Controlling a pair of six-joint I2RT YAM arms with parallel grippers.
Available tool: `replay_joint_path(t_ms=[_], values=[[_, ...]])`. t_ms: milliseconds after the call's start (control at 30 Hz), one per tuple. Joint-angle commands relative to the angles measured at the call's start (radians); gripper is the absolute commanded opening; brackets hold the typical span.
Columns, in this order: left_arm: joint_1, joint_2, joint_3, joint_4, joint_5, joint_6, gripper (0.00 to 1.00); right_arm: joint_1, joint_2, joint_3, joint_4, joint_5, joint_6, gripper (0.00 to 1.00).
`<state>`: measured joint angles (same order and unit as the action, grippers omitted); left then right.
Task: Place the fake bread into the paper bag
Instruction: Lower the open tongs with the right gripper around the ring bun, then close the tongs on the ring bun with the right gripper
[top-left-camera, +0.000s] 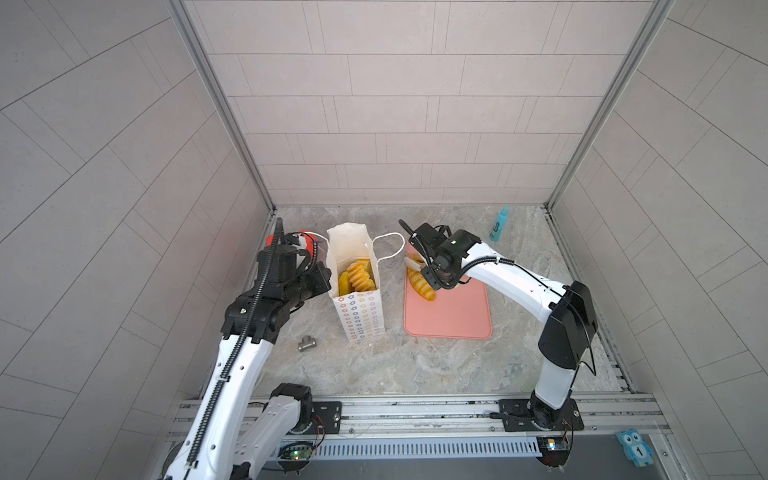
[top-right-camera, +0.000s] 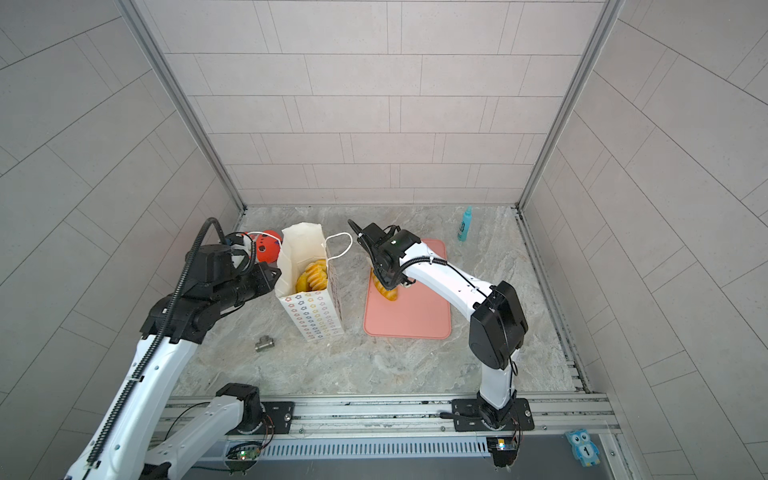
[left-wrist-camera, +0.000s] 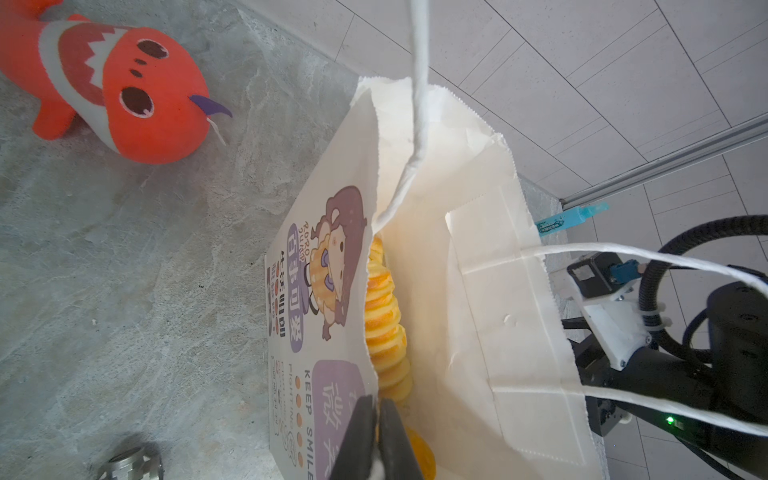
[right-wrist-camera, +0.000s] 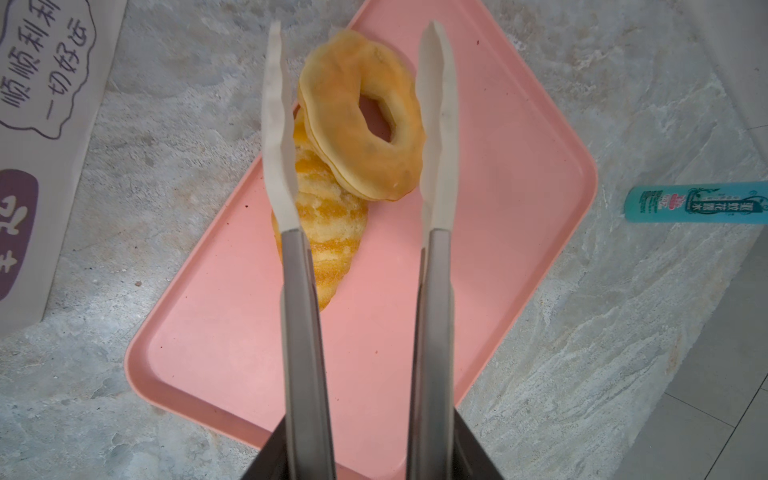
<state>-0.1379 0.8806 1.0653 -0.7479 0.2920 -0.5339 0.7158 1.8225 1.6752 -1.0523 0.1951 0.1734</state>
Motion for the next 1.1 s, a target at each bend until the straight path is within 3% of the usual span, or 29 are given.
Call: replay_joint_path(t_ms=[0, 733, 1067], values=[[0.000, -0.007, -0.014, 0.012, -0.002, 0.009, 0.09, 0.007, 0.003, 0.027, -0.018, 0.036, 0.006, 0.46], [0.001, -0.018, -0.019, 0.003, -0.004, 0.008, 0.09, 0.017, 0.107, 0.043, 0.012, 0.044, -0.006, 0.47], [0.001, -0.018, -0.019, 0.000, -0.007, 0.010, 0.09, 0.017, 0.105, 0.044, 0.020, 0.061, -0.002, 0.37]])
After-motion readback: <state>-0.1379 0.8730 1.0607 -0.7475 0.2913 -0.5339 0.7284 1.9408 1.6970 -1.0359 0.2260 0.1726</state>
